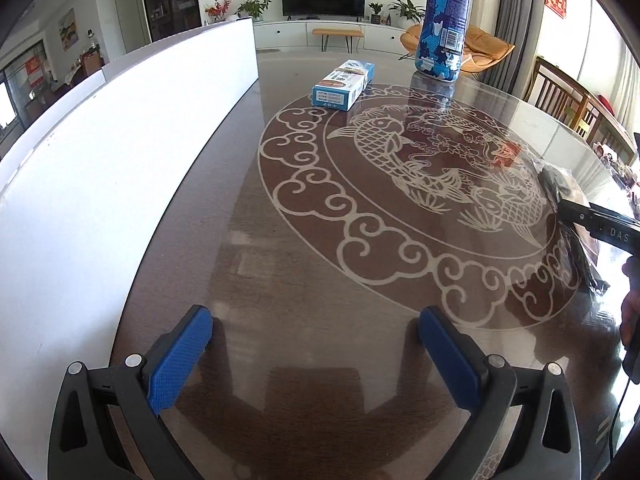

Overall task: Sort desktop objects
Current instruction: 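Grasp the blue-white nail cream box with the left tool while the right tool holds the phone case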

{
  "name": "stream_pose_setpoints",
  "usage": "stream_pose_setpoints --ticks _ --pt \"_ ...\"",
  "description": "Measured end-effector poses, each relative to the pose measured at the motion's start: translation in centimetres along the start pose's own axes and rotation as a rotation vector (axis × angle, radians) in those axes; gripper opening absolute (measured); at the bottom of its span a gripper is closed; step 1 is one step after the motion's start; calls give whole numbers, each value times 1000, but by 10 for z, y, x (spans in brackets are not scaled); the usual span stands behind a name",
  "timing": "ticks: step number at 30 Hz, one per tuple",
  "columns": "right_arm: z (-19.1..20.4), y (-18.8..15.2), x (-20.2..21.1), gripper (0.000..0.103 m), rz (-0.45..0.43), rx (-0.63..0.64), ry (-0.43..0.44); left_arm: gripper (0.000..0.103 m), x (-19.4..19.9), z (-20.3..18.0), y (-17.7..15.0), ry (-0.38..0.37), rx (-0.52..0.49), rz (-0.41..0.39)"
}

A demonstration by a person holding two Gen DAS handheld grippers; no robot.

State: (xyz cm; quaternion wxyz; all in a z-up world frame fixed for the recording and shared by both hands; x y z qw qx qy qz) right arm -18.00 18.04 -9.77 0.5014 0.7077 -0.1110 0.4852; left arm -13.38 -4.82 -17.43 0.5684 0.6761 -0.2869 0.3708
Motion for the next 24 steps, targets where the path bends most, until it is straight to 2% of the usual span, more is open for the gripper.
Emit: stream_pose_setpoints --ticks 7,9,15,19,22,23,24 --pt "0 -9 6 91 8 28 6 103 -60 -25 81 -36 -108 167" --pt "0 -8 6 91 9 29 9 103 -79 -29 108 -33 -113 189" --pt "0 -8 5 91 9 32 10 103 -122 -41 175 -23 -122 172" --pt "0 -8 5 91 10 34 9 103 -137 -54 203 -2 -155 139" --pt "0 -8 4 91 10 35 9 103 -145 -62 215 -7 -168 144" --pt "0 -8 4 91 10 36 8 87 -144 -63 216 -30 -156 140" --pt "0 -8 4 91 10 36 8 55 -139 -64 219 -67 -131 127"
Point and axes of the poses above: each gripper's, at about its wrist camera, not at the fingertips, and x roughly against the way its jaws point, z to its left, y to its top, the point moved 8 cm from there along -x, roughly the way its jaws point, and after that the axes turned 8 degrees about x, right-handed, at the moved point
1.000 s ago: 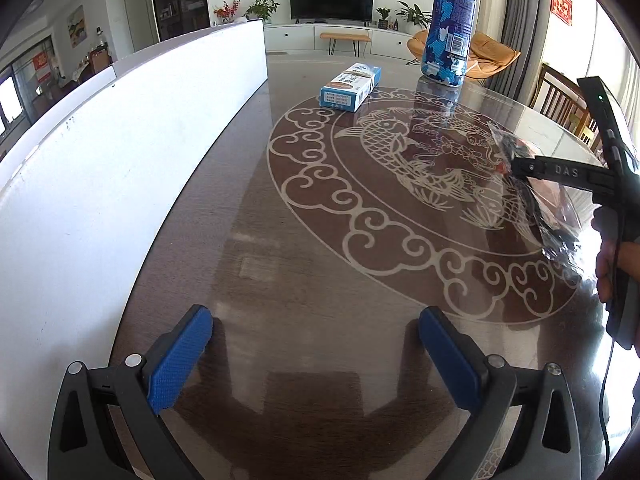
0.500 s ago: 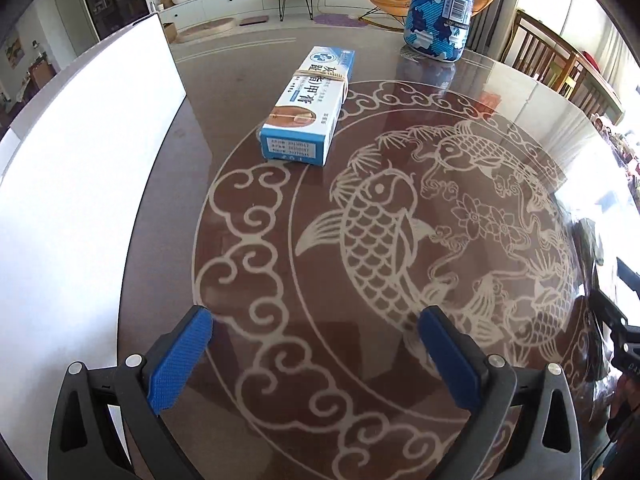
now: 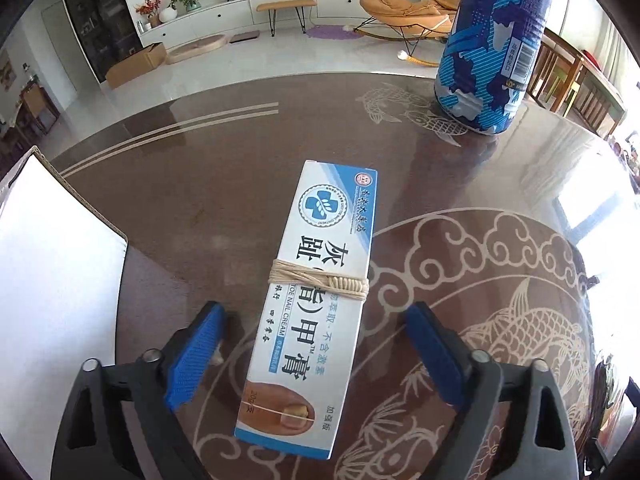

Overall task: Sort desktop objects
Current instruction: 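Grasp the blue-white nail cream box with the left tool while the right tool holds the phone case, then lift the nail cream box with the left tool while the right tool holds the phone case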

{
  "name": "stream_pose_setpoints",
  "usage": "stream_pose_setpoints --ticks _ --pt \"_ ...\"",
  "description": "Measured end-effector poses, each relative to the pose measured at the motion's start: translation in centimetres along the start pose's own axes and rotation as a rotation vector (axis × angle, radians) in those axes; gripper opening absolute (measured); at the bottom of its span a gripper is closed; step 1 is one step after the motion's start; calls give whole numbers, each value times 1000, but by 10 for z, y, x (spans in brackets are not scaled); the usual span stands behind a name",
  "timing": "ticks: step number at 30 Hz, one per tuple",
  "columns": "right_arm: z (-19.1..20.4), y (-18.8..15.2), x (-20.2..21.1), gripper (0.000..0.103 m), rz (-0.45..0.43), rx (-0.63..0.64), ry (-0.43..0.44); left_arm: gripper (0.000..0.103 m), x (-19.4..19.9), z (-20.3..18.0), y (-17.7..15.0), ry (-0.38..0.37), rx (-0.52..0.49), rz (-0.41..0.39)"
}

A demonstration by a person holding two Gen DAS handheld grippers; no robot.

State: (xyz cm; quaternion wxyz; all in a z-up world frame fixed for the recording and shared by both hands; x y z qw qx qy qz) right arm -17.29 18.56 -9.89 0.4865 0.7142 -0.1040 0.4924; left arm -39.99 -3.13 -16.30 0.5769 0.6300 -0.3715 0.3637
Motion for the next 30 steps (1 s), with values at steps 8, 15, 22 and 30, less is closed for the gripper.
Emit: stream_pose_setpoints --ticks 8,15,22,30 --pt "0 1 -1 91 1 3 -2 40 38 16 -59 35 98 -16" --pt "0 0 -1 91 2 8 -2 40 105 -9 -196 45 98 -75" --pt "66 -7 12 93 -16 159 124 41 138 -25 -266 55 94 -184" --pt "94 -20 19 103 3 169 122 72 133 -17 -260 64 104 -181"
Point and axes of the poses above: each gripper's, at about its wrist camera, not at the fingertips, and x roughly against the way its jaws point, z to its left, y to its top, the point moved 8 cm from there along -x, roughly the way its jaws point, and after that the axes turned 8 degrees about x, right-handed, at the moved point
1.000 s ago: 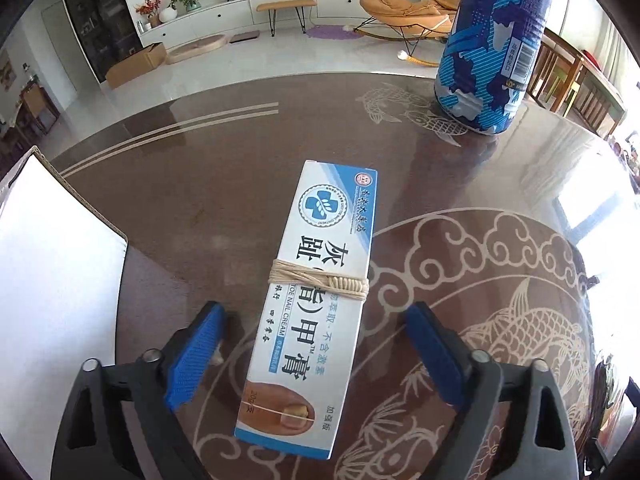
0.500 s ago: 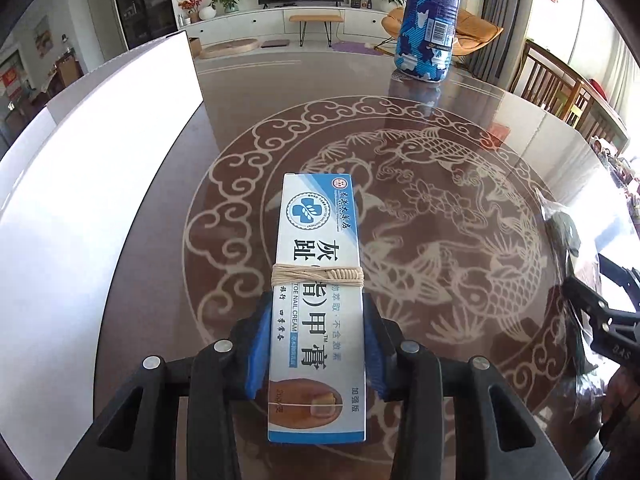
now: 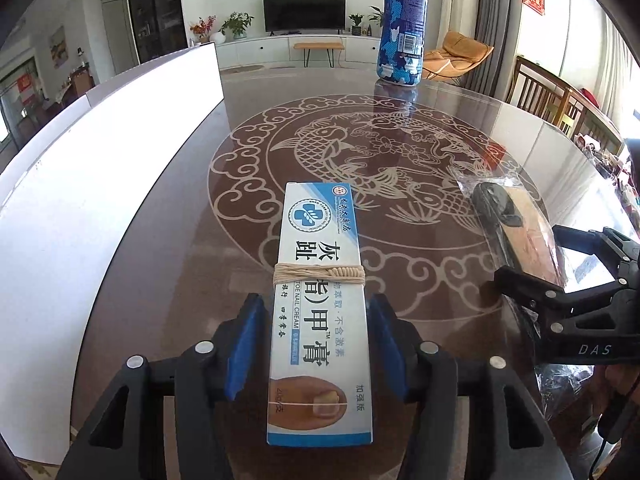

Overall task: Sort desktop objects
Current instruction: 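Lift the nail cream box with the left tool while the right tool holds the phone case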

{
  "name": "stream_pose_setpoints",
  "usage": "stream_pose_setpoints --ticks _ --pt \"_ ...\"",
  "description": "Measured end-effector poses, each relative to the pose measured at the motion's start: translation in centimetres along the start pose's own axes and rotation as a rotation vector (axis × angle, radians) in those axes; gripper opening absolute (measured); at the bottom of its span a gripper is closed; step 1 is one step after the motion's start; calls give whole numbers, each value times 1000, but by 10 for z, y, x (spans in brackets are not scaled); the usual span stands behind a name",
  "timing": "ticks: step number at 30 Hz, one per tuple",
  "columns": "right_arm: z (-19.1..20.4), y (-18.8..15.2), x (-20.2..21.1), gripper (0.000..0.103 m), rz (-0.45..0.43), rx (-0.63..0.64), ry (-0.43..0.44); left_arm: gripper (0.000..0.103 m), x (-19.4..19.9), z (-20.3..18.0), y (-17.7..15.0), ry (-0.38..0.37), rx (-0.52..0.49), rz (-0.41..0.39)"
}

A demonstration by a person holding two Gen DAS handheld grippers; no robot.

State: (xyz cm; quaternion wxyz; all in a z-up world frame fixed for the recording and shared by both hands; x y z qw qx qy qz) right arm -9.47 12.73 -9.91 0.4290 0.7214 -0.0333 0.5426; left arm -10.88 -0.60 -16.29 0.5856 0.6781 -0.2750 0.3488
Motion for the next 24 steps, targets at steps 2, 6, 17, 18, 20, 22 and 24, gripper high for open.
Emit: stream_pose_setpoints --ticks 2,6,17,18,20,22,24 --pt "-1 -2 1 103 -1 -3 1 82 -4 2 2 12 26 16" --pt "-1 -3 2 103 2 -2 -4 91 -5 2 0 16 25 23" --pt "0 -3 2 103 3 6 1 103 -7 1 -3 14 21 45" --pt "0 -3 2 103 3 7 1 103 -6 1 -3 14 21 45" --pt "0 -3 2 103 3 8 1 103 -7 1 -4 14 22 44" --pt "0 -3 2 103 3 11 3 103 -6 2 -4 14 22 44" --pt "0 -3 2 103 3 12 4 103 -6 1 -4 14 22 44"
Point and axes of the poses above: each gripper's, at about its wrist camera, not at the fingertips, and x roughly against the way its jaws point, z to its left, y to its top, the point moved 8 cm from there along -x, roughly the way its jaws point, and after that the axes turned 8 degrees about x, right-handed, at the moved point
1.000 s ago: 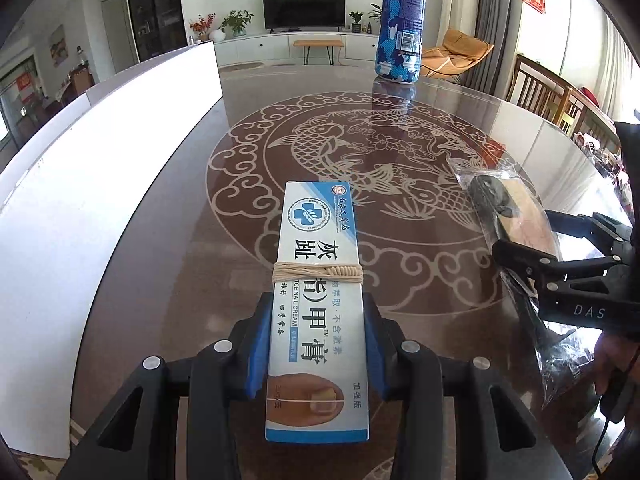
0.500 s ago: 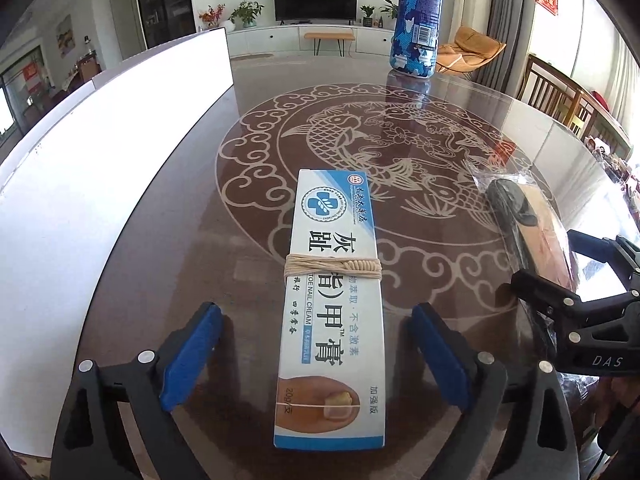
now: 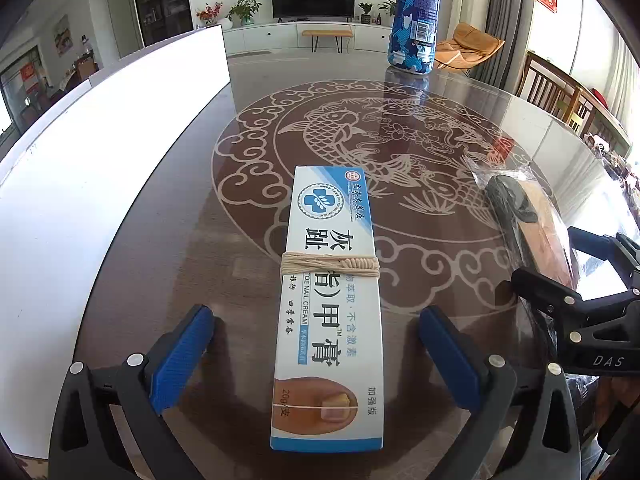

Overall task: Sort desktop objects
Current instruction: 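Lift the nail cream box with the left tool while the right tool holds the phone case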

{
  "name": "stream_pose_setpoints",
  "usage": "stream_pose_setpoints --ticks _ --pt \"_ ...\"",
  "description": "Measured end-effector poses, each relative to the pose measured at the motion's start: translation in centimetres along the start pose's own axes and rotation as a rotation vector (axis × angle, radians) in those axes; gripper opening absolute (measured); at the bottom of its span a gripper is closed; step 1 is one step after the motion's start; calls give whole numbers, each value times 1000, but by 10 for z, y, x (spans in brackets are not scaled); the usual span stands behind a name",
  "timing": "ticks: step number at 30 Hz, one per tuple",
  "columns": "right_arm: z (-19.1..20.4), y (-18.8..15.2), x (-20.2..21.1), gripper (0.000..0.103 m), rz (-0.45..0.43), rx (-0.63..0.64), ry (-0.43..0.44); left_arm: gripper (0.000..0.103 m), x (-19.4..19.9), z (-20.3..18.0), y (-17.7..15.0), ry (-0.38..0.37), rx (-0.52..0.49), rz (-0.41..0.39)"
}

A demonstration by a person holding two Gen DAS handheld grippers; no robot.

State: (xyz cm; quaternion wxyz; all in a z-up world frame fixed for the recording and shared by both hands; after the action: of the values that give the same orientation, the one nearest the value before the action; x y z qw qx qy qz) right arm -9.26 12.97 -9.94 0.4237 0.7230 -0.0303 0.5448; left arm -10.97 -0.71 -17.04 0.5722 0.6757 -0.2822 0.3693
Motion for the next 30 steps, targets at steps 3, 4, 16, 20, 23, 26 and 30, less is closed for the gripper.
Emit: stream_pose_setpoints --ticks 3,4,16,20,23,26,30 --pt "0 0 0 103 0 2 1 103 0 0 0 0 0 0" --pt "0 0 0 103 0 3 2 103 0 0 0 0 0 0" --pt "0 0 0 103 1 5 3 103 -1 0 0 0 0 0" --pt "0 0 0 103 1 7 4 103 -1 0 0 0 0 0" --pt "0 0 0 103 1 9 5 103 -1 0 0 -1 -1 0" --pt "0 0 0 103 1 11 5 103 1 0 -3 -6 -9 3" --pt "0 0 -1 103 6 19 12 103 5 -2 -7 -14 -22 9"
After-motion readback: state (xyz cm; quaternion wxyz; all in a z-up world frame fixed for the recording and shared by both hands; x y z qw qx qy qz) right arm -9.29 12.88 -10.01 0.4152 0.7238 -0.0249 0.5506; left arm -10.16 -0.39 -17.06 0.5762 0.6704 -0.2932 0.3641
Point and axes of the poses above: each gripper's, at about its wrist camera, not at the fingertips, and x roughly against the way its jaws point, z to its left, y to its top, the point moved 8 cm from there along -x, roughly the way its jaws point, and after that the axes turned 8 degrees about x, right-handed, at the moved point
